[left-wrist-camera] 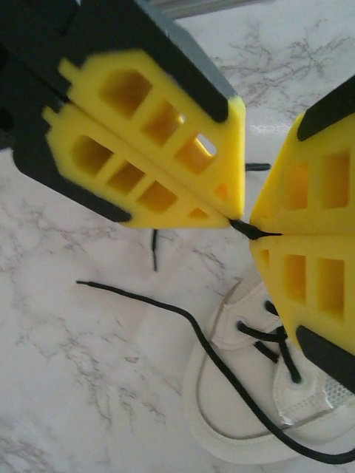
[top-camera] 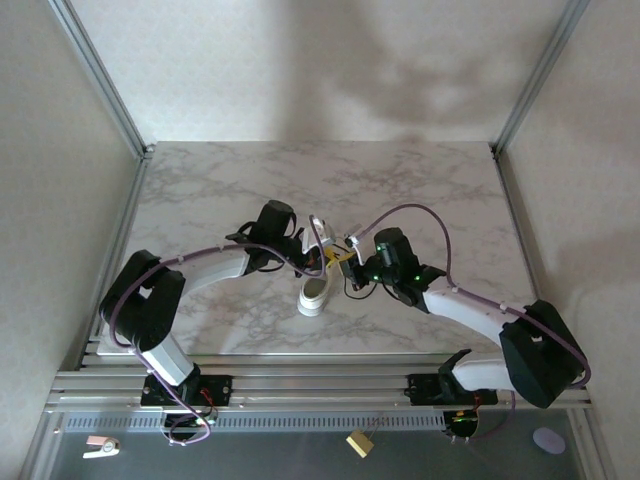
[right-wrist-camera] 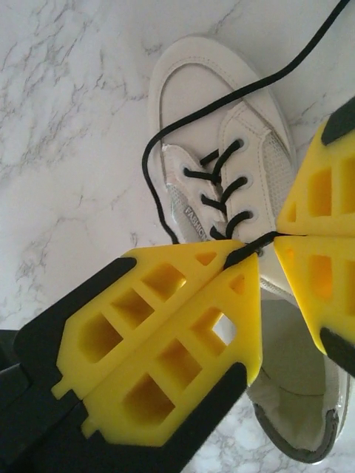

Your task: Tie the shoes

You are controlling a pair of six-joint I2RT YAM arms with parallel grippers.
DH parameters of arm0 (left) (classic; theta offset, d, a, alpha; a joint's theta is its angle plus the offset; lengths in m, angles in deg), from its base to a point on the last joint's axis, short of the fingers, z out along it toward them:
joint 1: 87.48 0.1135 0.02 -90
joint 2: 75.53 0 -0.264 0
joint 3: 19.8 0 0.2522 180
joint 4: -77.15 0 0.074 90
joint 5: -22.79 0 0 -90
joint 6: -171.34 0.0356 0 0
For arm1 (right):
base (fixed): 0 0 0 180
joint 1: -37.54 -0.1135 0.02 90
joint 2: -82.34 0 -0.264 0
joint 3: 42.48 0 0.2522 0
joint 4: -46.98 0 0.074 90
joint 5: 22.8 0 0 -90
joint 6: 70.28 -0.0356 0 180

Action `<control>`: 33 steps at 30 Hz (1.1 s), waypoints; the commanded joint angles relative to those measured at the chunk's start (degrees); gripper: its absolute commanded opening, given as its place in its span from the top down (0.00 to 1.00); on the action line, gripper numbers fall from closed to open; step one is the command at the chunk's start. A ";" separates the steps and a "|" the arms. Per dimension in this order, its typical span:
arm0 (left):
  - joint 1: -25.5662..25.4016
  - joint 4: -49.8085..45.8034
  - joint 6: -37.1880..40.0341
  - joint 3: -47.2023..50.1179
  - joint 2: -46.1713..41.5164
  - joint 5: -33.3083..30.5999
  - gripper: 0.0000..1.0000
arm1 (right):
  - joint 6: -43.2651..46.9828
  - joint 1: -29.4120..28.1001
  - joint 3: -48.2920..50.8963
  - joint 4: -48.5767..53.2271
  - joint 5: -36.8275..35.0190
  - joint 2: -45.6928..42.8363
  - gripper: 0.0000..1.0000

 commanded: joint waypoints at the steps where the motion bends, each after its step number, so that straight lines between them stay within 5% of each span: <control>1: 0.45 3.57 -3.06 0.67 -1.89 -2.85 1.00 | -1.13 -0.24 0.22 2.67 -6.31 -3.59 0.70; 3: 0.32 4.33 -3.60 1.61 -2.58 -3.46 1.00 | -3.16 0.13 0.19 3.96 -12.87 -5.62 0.58; 7: 0.23 6.09 -5.02 3.25 -3.90 -4.62 1.00 | -8.99 3.91 -5.68 17.41 -26.49 -3.04 0.60; 10: 0.10 6.10 -5.57 3.43 -4.06 -5.32 1.00 | -10.71 8.60 -12.19 27.35 -24.95 3.57 0.59; 18: -0.16 6.31 -8.25 2.69 -3.18 -7.29 1.00 | 2.32 15.92 -27.08 40.91 -10.65 19.75 0.56; 33: -0.25 6.12 -11.22 1.66 -1.65 -8.28 1.00 | 23.92 18.23 -34.72 47.32 -8.93 31.38 0.53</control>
